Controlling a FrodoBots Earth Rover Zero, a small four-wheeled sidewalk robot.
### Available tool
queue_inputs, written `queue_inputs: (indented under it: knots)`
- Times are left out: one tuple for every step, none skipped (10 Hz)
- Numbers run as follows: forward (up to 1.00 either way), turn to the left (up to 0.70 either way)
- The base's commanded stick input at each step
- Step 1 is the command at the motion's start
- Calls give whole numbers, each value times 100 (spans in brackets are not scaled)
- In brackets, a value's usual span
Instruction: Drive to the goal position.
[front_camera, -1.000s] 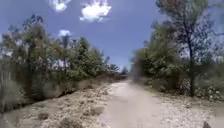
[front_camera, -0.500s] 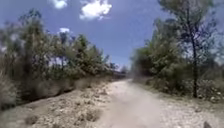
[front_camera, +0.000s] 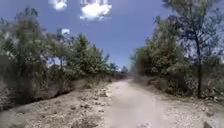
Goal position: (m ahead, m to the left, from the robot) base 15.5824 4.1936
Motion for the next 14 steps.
queue_inputs:
  knots:
    - [45, 0]
    - [45, 0]
    - [45, 0]
    - [45, 0]
    - [45, 0]
    - [45, 0]
    - [45, 0]
    - [45, 0]
    - [45, 0]
    - [45, 0]
    - [45, 0]
    - [45, 0]
    - [45, 0]
    - [45, 0]
